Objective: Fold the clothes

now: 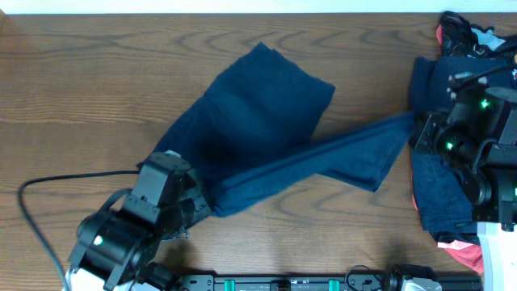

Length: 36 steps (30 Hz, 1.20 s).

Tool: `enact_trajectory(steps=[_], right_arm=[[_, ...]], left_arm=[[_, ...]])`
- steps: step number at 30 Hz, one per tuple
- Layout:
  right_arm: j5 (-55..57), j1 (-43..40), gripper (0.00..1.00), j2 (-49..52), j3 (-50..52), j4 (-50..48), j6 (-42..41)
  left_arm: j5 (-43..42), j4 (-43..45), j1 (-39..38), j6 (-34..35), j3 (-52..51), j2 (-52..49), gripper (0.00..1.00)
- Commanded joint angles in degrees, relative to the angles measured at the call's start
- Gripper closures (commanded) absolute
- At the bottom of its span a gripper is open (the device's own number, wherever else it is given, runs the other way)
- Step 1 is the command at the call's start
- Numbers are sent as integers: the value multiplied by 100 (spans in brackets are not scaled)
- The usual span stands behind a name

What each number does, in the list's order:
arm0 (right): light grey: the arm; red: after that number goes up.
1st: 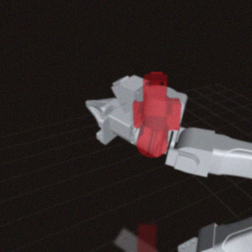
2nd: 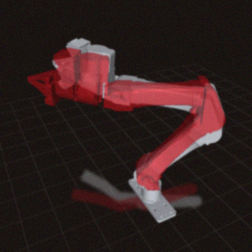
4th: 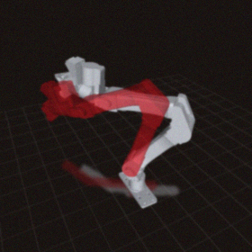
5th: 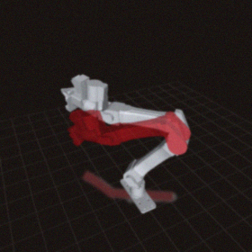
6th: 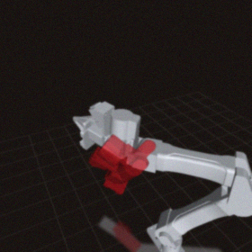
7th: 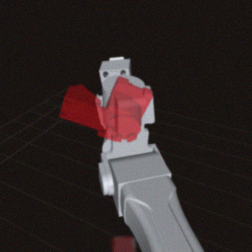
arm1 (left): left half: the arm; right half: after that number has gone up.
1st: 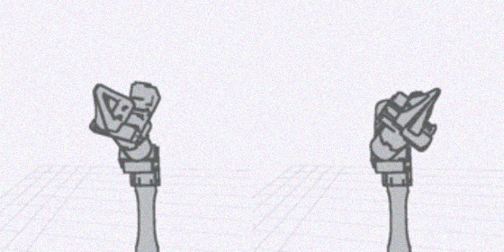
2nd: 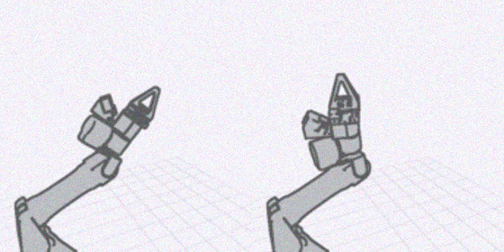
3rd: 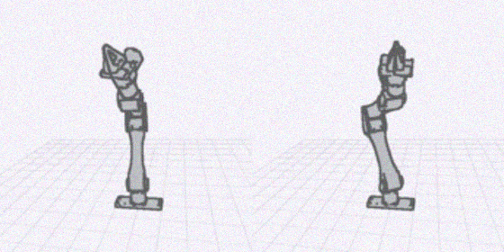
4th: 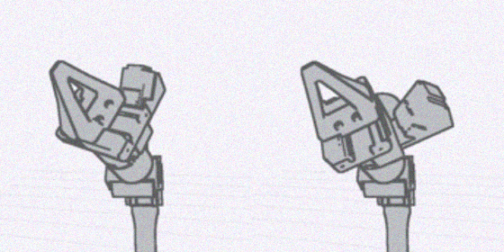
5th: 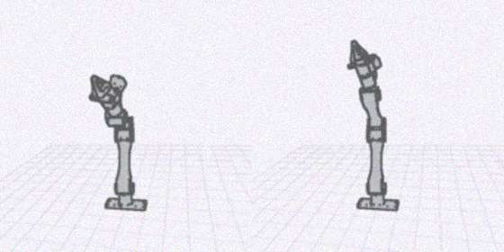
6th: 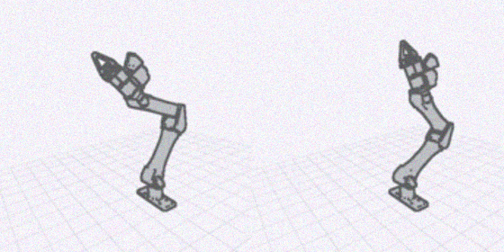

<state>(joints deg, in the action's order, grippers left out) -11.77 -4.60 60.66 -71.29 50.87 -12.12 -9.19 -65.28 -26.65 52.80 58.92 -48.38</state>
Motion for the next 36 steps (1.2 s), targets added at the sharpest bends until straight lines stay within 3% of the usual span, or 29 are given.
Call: enact_trajectory(steps=[1,8,13,19,20,22,23,30,36], right_arm=[[306,164,99,247,-24,-623,417],[232,975,99,1344,-24,-2299,688],[232,1436,99,2345,-24,-3329,686],[164,1683,91,2837,-22,-2315,444],[155,1725,86,2900,-22,-2133,439],[20,1825,53,3080,-22,-1878,439],[-79,1882,44,3182,-22,-1810,439],[-468,2199,32,4223,-22,-1864,-721],[-734,2306,28,4955,-22,-2452,-1657]], left_arm=[[1714,57,98,433,44,107,94],[3379,573,98,1799,39,-297,94],[3794,1056,101,1952,39,-903,94],[3689,890,101,1950,39,-1506,94],[3687,876,98,1939,39,-1528,94],[3687,872,98,1886,39,-1510,94],[3679,857,98,1886,39,-1488,94],[3558,549,98,1888,39,-1401,94],[3211,466,98,1886,39,-1405,94]])
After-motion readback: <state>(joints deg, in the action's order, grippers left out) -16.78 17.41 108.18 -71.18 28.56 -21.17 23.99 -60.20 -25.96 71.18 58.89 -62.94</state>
